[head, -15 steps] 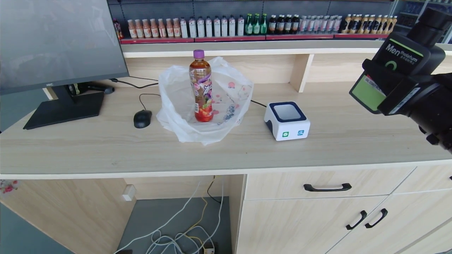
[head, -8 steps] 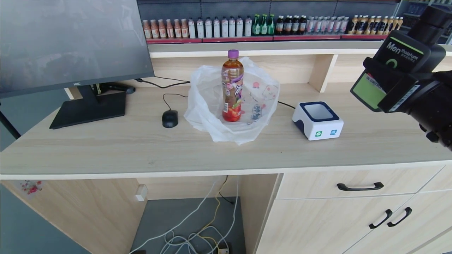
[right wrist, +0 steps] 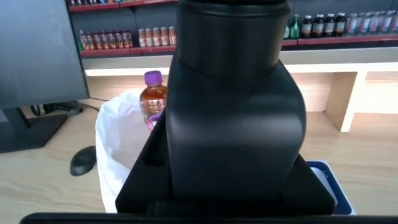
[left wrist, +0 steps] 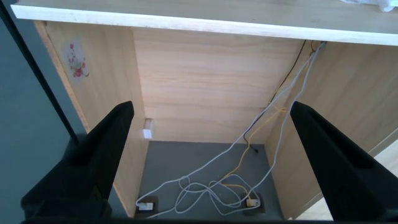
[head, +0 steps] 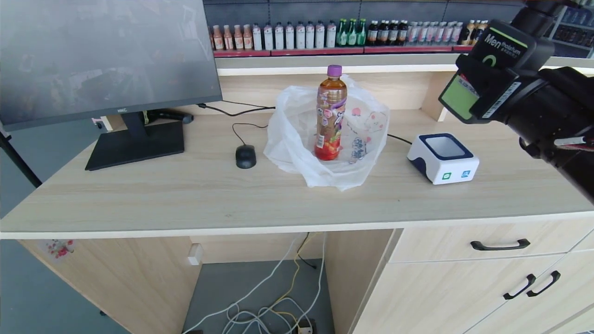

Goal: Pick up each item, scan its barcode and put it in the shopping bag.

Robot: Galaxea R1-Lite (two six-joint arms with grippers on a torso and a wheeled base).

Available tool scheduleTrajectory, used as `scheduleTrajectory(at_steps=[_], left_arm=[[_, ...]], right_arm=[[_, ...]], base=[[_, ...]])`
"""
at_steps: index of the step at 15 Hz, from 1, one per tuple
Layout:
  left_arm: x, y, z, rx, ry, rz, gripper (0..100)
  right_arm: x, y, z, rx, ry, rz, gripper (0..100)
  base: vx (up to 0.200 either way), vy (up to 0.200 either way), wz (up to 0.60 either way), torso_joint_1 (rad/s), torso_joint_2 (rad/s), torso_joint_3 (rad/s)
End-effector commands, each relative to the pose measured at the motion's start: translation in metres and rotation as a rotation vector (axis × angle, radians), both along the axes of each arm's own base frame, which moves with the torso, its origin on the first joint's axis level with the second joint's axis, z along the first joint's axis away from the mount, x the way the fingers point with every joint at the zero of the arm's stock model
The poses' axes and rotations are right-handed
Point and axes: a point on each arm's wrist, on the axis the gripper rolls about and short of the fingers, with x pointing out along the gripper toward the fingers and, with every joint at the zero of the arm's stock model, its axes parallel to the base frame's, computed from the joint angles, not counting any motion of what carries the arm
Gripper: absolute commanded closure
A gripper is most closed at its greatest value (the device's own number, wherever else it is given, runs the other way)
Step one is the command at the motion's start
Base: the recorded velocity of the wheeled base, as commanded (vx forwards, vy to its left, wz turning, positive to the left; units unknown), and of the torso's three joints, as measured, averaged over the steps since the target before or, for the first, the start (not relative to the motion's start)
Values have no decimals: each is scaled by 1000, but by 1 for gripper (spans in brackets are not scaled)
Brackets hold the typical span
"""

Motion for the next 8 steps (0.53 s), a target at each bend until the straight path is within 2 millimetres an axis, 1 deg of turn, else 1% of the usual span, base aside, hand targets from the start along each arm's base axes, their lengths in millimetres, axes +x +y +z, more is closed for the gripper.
scheduleTrajectory(at_steps=[1,4,6,7,8], left_arm=[[0,0,0,0,-1,-1,0],[0,0,0,0,-1,-1,0],[0,0,0,0,-1,-1,0],[0,0,0,0,-1,-1,0],[0,0,0,0,-1,-1,0]], right_arm=[[40,15,-11,34,50,5,100],[75,25,-30,46,105,25,100],[92,31,-40,32,120,66,100],[97,31,-44,13,126,80,100],[107,29,-49,-16,128,78,100]], base=[[0,0,0,0,0,0],[0,0,0,0,0,0],[0,0,0,0,0,0],[0,0,0,0,0,0],[0,0,0,0,0,0]])
